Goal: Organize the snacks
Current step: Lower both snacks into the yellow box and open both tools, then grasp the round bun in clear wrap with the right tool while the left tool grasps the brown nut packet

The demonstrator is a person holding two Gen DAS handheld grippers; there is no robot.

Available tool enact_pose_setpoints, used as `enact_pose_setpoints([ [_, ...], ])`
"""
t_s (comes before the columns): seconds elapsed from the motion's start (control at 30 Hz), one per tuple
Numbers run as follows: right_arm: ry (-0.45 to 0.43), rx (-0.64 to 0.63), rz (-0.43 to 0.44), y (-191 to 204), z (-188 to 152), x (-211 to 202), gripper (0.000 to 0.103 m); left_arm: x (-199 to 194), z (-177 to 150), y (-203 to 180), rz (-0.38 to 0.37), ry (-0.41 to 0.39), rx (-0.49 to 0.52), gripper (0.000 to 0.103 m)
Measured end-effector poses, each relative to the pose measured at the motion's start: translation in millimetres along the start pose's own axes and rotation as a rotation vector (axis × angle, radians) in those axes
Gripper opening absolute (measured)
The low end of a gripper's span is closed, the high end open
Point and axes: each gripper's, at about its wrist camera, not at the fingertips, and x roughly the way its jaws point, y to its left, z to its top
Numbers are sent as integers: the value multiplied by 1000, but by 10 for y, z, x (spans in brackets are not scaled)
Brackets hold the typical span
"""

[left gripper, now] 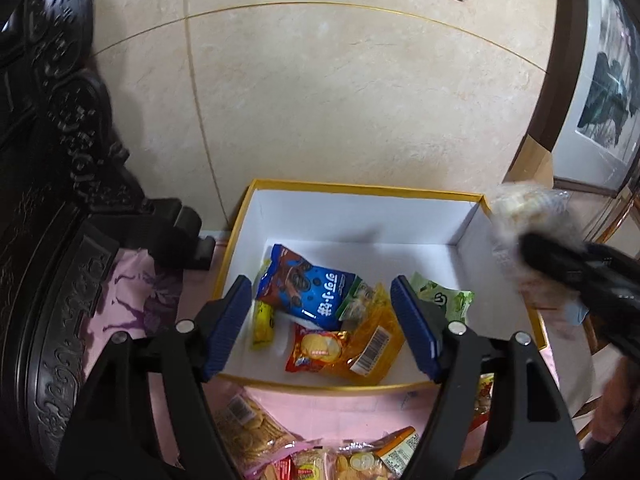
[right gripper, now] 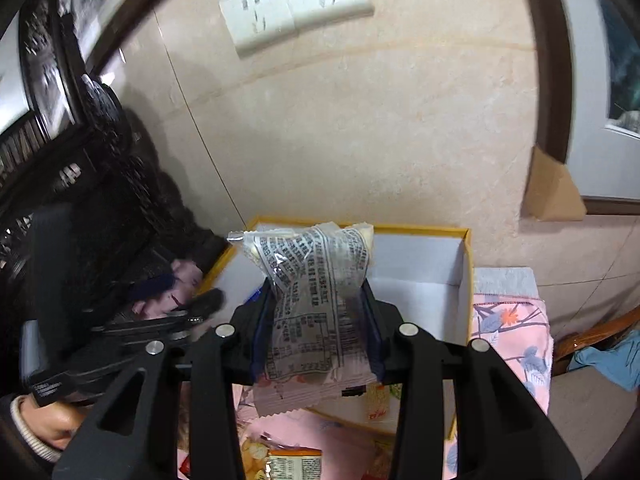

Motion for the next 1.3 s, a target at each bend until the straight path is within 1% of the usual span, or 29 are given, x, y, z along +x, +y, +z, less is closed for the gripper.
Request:
enact_pose_setpoints([
  [0.03,43,2,-29,-1,13,107,44,-37,-15,41,3,-4,-15,76],
  [0.07,64,7,-37,-7,13,146,44,-68,-28,73,3,-8,-24,76],
  [0.17,70,14,-7,-25,-77,93,45,-172,-118,195,1,-17,-39,76],
  [0.2,72,10,-11,-29,-128,66,55,-188,-152,227,4,-16,-40,76],
  [0.23,78,9,-14,-31,-187,42,62,-197,-192,256,7,-12,-41,76],
  [0.33,104,20,-23,-88,-353,45,62,-189,-330,359,16,16,-65,76],
  [0.4,111,44,-18,-125,-403,22,62,-195,-395,390,16,27,-77,76],
  [0.53,131,23,-10,-145,-614,-120,62,-241,-580,414,19,16,-61,76],
  [0.63,187,18,4,-214,-911,-206,62,-270,-723,385,-5,23,-49,76],
  [0.8,316,2,1,-331,-1553,-296,62,-349,-953,316,-24,48,-29,76],
  [0.87,356,-42,7,-308,-1780,-315,62,-390,-1037,299,-37,64,-25,76],
  [0.93,376,-104,4,-266,-1921,-322,62,-436,-1113,268,-46,73,-8,76],
  [0.97,380,-154,1,-228,-1996,-335,62,-456,-1143,252,-45,75,2,76],
  [1.07,387,-237,2,-158,-2088,-336,62,-505,-1225,218,-48,79,15,76],
  [1.23,408,-354,12,-99,-2206,-276,62,-534,-1292,191,-46,104,6,76],
  [1.3,422,-379,20,-95,-2232,-237,63,-552,-1301,178,-46,103,15,76],
])
